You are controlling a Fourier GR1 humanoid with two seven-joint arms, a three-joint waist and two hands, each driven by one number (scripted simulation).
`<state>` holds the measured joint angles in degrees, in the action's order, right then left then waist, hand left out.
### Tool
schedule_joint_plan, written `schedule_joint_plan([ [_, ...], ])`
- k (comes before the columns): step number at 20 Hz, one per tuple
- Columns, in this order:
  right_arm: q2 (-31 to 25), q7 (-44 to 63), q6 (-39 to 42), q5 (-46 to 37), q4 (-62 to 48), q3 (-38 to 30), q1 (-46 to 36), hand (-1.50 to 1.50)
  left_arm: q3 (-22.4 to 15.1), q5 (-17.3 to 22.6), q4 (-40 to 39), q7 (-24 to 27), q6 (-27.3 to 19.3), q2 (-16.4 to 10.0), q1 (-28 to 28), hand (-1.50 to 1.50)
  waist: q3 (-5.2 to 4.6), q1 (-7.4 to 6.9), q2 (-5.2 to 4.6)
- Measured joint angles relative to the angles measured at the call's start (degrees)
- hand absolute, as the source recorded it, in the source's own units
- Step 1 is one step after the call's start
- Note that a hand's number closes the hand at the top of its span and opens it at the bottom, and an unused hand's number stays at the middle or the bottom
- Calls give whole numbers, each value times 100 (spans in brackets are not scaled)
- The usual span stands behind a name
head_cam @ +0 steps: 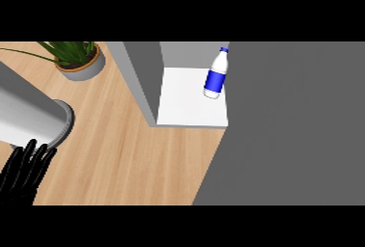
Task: Pick up the bottled water, place it into the cabinet and close the cabinet
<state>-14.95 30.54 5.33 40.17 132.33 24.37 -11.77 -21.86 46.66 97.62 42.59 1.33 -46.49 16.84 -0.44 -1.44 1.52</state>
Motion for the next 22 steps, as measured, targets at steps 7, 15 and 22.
schedule_joint_plan([
  [7,1005,226,-1492,-1987,-677,1241,-1403,150,341,273,393,-124,196,-379,260,-150,12,-65,-40],
  [15,1397,-153,-3571,-1826,-2219,1750,-3206,150,714,512,829,-332,297,-625,465,-150,42,-155,-121],
  [22,1466,-466,-2697,-531,-3382,1501,-4104,150,967,505,1169,-457,280,-708,721,-150,49,-151,-172],
])
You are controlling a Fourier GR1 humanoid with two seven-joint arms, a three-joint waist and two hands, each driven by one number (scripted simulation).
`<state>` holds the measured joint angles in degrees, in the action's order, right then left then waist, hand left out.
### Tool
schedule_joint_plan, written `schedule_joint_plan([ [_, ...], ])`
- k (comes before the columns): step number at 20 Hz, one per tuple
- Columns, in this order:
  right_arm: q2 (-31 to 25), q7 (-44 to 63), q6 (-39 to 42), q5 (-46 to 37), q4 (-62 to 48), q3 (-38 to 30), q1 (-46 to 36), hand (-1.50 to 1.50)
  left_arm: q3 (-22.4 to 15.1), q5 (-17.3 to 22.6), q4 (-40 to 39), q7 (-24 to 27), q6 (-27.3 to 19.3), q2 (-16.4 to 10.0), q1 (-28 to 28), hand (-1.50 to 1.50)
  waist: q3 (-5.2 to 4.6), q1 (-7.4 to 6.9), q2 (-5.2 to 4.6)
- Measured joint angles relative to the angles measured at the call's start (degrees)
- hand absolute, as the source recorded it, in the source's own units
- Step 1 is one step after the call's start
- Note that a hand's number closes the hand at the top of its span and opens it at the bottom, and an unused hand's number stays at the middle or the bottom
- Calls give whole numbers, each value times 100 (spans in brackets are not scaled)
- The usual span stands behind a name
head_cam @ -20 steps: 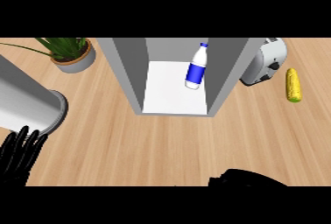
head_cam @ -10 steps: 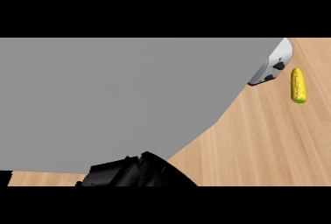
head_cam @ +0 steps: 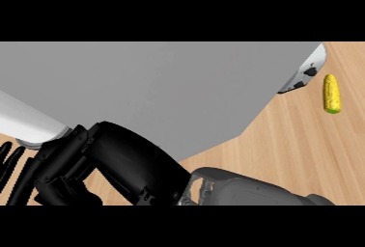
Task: Pick up the bottled water, place it into the cabinet and close the cabinet
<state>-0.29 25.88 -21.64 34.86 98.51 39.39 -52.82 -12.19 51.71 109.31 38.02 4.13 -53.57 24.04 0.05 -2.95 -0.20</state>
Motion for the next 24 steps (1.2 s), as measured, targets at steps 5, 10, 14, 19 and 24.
schedule_joint_plan([
  [5,7,-142,1125,658,-762,-356,-87,150,247,74,308,-157,-74,-26,244,-150,0,54,14],
  [10,-26,-455,1732,642,-1412,-752,-5,150,434,2,492,-306,-104,87,427,-150,-5,142,24],
  [14,-245,-780,2185,522,-1892,-1174,73,150,448,-131,583,-398,-153,239,462,-150,-7,172,22],
  [19,-312,-1095,2301,182,-2441,-1439,-79,150,539,-196,599,-437,-37,331,584,-150,-33,140,51],
  [24,-324,-1285,2223,-120,-2616,-1437,-101,150,659,-204,648,-472,68,336,702,-150,-56,106,119],
])
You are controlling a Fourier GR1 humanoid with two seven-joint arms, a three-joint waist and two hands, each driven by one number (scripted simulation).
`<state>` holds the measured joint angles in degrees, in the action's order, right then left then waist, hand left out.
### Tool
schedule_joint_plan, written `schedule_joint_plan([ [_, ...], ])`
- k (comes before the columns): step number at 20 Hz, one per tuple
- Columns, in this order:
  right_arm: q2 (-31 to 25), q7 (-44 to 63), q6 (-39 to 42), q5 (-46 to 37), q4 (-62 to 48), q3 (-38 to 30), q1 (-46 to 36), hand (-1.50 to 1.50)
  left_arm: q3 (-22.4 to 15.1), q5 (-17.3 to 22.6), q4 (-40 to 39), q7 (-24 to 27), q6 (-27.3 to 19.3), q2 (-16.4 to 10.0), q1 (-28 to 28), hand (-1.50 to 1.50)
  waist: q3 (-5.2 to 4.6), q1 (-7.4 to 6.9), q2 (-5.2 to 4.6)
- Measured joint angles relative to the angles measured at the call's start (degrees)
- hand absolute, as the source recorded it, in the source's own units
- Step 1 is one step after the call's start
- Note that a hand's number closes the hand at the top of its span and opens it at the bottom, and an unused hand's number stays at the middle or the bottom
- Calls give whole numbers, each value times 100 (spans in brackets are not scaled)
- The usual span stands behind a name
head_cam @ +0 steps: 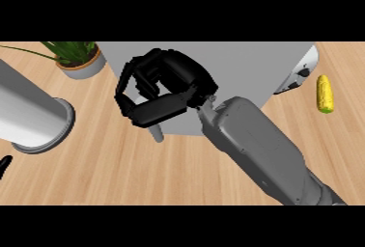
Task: Pick up the bottled water, place it into the cabinet and close the cabinet
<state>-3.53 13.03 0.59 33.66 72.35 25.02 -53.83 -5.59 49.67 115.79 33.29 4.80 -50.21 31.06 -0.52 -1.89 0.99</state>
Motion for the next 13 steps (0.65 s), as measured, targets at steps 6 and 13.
schedule_joint_plan([
  [6,14,-210,32,-143,-107,-23,-7,-150,31,27,30,-154,-10,23,-149,-150,-35,8,26],
  [13,-4,-459,38,-365,-186,16,-20,-150,-42,22,99,-306,-67,94,-324,-150,-60,-2,45],
])
